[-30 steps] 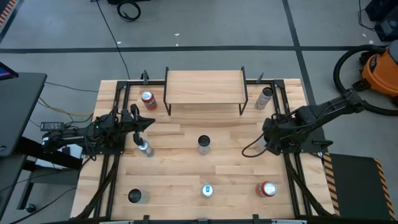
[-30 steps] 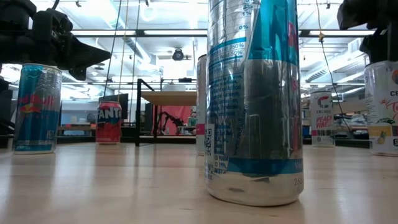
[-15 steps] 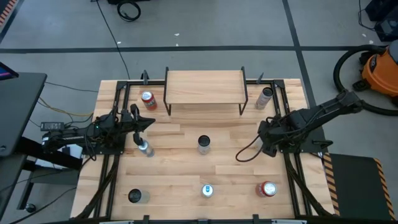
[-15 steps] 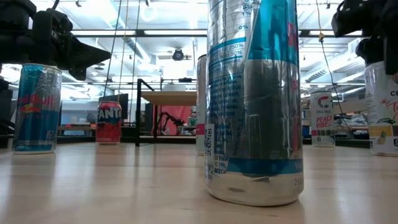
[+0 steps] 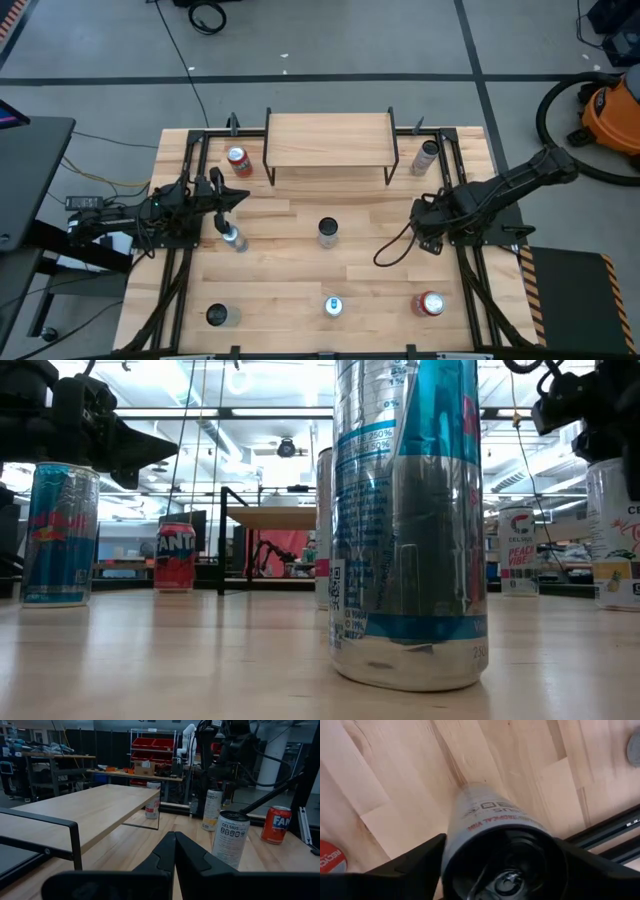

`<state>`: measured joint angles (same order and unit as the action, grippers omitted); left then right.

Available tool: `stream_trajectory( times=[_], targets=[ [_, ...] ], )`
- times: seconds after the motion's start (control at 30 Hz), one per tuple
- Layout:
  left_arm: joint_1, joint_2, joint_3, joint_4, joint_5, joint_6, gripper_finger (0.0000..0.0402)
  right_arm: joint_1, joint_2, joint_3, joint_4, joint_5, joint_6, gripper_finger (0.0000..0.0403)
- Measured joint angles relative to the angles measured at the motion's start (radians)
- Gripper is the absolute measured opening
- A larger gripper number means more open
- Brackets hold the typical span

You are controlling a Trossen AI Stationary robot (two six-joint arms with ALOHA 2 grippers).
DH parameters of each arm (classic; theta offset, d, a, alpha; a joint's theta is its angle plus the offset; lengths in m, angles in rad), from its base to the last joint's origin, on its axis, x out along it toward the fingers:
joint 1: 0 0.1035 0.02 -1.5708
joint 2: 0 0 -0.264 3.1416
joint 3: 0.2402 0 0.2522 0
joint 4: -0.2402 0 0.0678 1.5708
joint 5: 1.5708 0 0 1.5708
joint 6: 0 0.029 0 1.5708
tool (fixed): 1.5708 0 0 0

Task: Place canned beverage on shelf
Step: Put the top white yellow soda can on the shelf

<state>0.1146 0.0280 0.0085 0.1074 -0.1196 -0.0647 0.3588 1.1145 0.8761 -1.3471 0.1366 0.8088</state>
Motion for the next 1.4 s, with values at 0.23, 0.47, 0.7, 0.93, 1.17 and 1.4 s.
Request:
stream_trajectory(
  times=[0.23,0.47,0.7,0.93,1.17,1.4],
  targets=[
    [0.000,0.000,0.000,0.000,0.000,0.000,0.0014,0.000,-0.003,0.000,0.006,-0.004,-0.007,0.0267],
    [0.000,0.000,0.000,0.000,0.000,0.005,0.0014,-0.006,-0.001,0.004,0.010,-0.012,-0.005,0.0267],
    [0.000,0.000,0.000,0.000,0.000,0.005,0.0014,-0.053,-0.001,0.038,0.086,-0.030,-0.019,0.0267],
    [0.000,0.000,0.000,0.000,0.000,0.001,0.0014,-0.120,-0.001,0.102,0.172,-0.032,-0.082,0.0267],
    [0.000,0.000,0.000,0.000,0.000,0.000,0.0014,-0.221,0.010,0.218,0.221,-0.022,-0.244,0.0267],
    [0.000,0.000,0.000,0.000,0.000,0.000,0.0014,-0.337,0.084,0.407,0.145,0.032,-0.448,0.0267]
  ],
)
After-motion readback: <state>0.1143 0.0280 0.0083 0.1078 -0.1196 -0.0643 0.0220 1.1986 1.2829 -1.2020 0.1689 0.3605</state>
